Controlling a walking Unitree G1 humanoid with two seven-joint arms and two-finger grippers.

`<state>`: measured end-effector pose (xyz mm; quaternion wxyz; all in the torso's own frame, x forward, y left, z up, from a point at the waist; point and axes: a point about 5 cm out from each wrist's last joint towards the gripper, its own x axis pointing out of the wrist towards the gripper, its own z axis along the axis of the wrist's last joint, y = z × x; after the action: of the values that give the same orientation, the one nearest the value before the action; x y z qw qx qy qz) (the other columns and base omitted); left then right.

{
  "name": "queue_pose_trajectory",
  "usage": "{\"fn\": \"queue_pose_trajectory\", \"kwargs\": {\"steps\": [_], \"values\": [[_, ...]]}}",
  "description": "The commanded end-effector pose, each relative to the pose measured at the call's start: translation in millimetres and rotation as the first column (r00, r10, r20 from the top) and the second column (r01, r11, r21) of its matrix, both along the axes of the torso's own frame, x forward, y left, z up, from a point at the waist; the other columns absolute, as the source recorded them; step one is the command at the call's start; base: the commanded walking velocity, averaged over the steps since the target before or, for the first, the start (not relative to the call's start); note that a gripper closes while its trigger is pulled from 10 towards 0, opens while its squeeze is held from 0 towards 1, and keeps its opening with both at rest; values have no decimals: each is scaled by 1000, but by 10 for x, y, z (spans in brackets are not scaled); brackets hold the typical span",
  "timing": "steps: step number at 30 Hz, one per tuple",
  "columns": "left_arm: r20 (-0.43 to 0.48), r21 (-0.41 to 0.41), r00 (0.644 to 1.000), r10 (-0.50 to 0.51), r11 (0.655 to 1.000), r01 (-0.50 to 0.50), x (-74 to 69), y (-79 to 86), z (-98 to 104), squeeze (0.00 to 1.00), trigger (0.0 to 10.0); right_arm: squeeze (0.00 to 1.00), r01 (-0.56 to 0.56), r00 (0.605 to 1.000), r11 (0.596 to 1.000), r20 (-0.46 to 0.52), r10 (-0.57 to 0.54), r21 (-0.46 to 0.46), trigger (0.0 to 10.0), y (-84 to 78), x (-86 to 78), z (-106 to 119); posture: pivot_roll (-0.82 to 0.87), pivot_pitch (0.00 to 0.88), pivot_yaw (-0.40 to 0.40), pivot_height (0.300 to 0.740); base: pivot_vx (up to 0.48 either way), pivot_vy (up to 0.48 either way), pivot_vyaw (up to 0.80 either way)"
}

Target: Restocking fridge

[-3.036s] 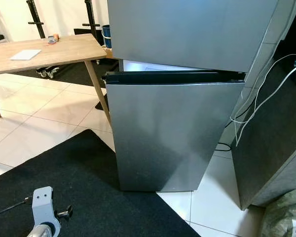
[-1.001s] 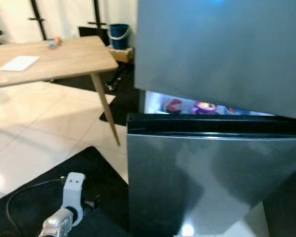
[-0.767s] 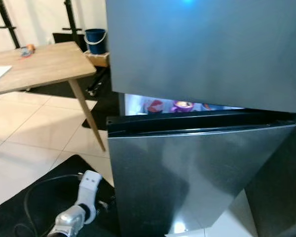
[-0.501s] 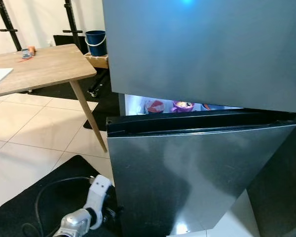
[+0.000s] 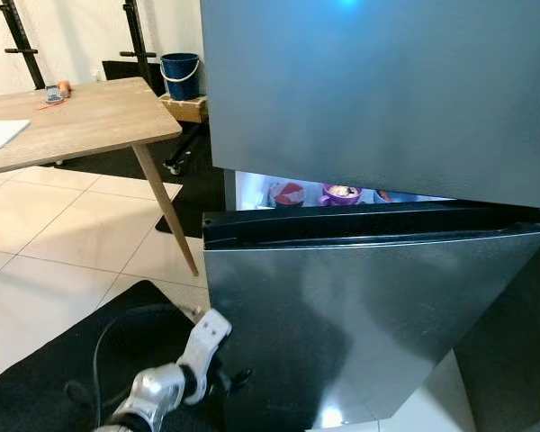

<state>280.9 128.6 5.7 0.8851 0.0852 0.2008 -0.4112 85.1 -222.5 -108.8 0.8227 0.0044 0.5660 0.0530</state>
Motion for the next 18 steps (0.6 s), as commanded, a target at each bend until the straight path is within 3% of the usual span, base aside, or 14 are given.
{"fn": "queue_pose_trajectory", "kwargs": {"steps": [1, 4, 7, 9, 13, 18], "values": [[148, 16, 988, 40, 999, -43, 220, 20, 242, 0, 10000, 0, 4, 1000, 1000, 8, -4, 9, 10000, 35, -15, -8, -107, 41, 33, 740, 0, 0, 0], [195, 15, 978, 69, 997, -73, 289, 41, 321, 0, 10000, 0, 5, 1000, 1000, 8, -5, 9, 10000, 34, -21, -9, -110, 45, 34, 740, 0, 0, 0], [320, -17, 931, 175, 984, -180, 523, 150, 616, 0, 10000, 0, 8, 1000, 1000, 5, -8, 9, 10000, 32, -61, -14, -122, 60, 32, 740, 0, 0, 0], [342, -21, 920, 190, 981, -195, 564, 172, 675, 0, 10000, 0, 9, 1000, 1000, 4, -9, 10, 10000, 31, -72, -16, -122, 60, 32, 740, 0, 0, 0], [451, -19, 850, 273, 955, -297, 766, 374, 992, 0, 10000, 0, 9, 1000, 1000, -5, -9, 6, 10000, -5, -180, -22, -161, 104, 27, 740, 0, 0, 0], [494, -13, 807, 324, 931, -366, 867, 525, 1166, 0, 10000, 0, 11, 1000, 1000, -14, -11, -4, 10000, -66, -271, -19, -184, 126, 26, 740, 0, 0, 0]]}}
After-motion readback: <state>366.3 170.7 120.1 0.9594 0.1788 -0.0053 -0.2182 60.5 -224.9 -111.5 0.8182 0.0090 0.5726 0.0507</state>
